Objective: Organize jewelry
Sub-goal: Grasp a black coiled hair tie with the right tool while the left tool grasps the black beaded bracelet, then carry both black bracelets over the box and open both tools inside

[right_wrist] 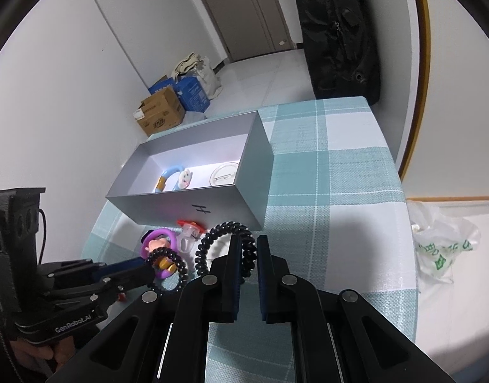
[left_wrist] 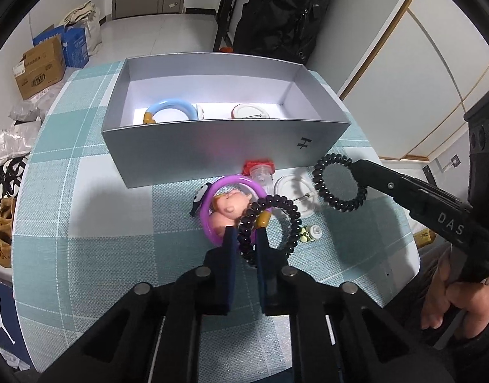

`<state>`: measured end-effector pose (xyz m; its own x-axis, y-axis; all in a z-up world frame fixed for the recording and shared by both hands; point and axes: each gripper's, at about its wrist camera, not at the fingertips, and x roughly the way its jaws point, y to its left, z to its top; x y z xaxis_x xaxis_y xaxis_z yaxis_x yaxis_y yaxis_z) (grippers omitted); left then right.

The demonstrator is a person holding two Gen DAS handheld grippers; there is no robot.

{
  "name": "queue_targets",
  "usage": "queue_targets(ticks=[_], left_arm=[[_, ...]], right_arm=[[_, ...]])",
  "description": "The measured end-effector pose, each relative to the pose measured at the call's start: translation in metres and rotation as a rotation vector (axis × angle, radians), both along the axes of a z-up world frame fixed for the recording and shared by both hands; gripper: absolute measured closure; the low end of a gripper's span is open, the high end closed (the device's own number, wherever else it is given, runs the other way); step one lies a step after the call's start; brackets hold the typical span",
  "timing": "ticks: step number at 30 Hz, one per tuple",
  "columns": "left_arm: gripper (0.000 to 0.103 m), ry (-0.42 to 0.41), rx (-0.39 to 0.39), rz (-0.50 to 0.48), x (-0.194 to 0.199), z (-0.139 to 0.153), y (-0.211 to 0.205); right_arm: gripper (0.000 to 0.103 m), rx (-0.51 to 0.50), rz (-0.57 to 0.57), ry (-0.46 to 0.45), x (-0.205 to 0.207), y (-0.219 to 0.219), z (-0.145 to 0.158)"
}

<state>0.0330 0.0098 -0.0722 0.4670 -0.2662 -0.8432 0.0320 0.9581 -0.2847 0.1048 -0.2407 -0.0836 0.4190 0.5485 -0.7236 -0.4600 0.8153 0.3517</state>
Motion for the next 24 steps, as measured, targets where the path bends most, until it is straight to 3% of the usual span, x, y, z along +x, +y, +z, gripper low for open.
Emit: queue_targets(ticks=[10,24], left_arm=[[0.098,-0.008,0.038,-0.013,0.002,0.005,-0.004],[0.098,-0.133,0.008,0.000,-0.008,0.041,-0.001]], right_arm=[[0.095,0.007,-0.003,-0.011,0.000,-0.001,0.002],[0.095,0.070,-0.005,-0.061,-0.003,-0.005,0.018]])
